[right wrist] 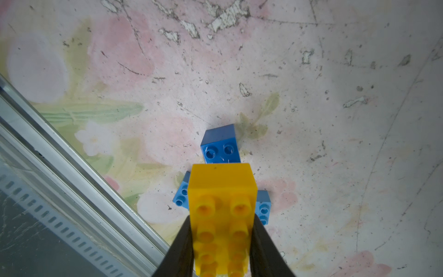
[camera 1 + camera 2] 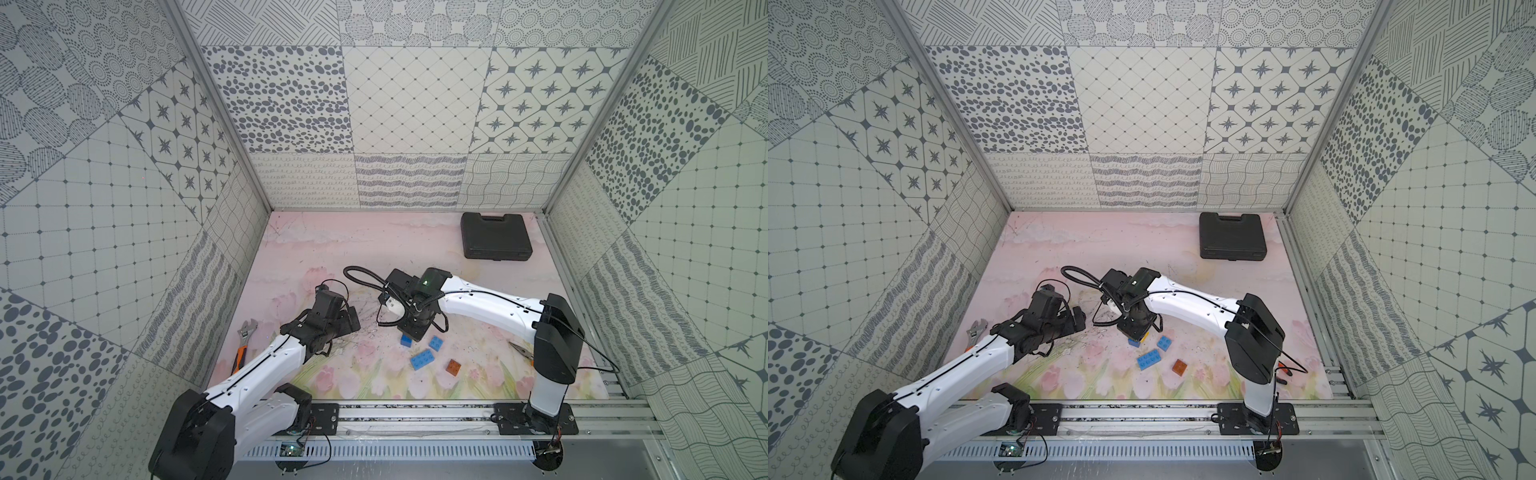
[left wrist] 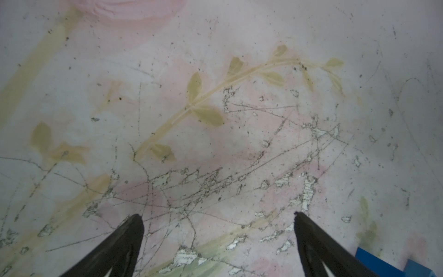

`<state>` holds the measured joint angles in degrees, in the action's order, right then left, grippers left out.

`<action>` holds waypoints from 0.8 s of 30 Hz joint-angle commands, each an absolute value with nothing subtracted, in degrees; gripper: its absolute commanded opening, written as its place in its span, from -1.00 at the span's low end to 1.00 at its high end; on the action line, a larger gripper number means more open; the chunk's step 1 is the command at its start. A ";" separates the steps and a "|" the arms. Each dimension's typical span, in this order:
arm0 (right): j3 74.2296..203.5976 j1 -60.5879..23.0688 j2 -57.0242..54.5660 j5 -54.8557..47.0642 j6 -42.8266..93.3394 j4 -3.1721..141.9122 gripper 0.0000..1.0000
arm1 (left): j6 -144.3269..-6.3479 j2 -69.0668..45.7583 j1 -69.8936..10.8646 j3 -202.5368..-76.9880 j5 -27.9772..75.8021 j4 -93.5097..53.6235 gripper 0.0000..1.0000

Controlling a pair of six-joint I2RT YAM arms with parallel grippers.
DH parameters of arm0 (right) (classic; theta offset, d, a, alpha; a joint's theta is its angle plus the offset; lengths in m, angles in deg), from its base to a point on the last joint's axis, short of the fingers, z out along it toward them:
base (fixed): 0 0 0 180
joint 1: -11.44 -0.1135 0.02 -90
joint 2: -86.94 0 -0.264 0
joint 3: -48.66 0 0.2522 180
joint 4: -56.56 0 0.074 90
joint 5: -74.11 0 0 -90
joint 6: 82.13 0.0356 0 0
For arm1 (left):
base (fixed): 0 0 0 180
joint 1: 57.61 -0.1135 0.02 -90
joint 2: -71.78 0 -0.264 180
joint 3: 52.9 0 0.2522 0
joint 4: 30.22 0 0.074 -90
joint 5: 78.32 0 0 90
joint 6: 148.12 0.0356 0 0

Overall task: Assemble the letter f with lego
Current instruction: Assemble the lego brick at the center of the board.

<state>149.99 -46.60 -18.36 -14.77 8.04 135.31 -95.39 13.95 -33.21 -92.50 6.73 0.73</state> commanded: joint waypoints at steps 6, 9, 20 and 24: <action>149.51 -45.90 -18.54 -10.30 3.25 131.84 -0.40 | -93.30 23.47 -33.71 -84.85 17.18 -7.62 0.98; 148.26 -45.83 -18.47 -8.30 1.99 129.93 -0.39 | -93.30 28.53 -33.68 -83.26 18.20 -6.17 0.98; 147.42 -44.91 -20.67 -10.21 -0.56 129.15 -0.39 | -91.77 47.98 -30.10 -79.37 20.00 -0.10 0.98; 147.51 -44.42 -21.23 -10.21 -1.14 129.17 -0.38 | -91.50 49.60 -26.52 -79.03 17.75 0.81 0.98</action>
<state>147.76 -44.74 -20.15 -10.33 0.25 130.05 -93.45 47.24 -29.23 -79.46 17.33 -1.37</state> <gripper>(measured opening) 0.356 0.990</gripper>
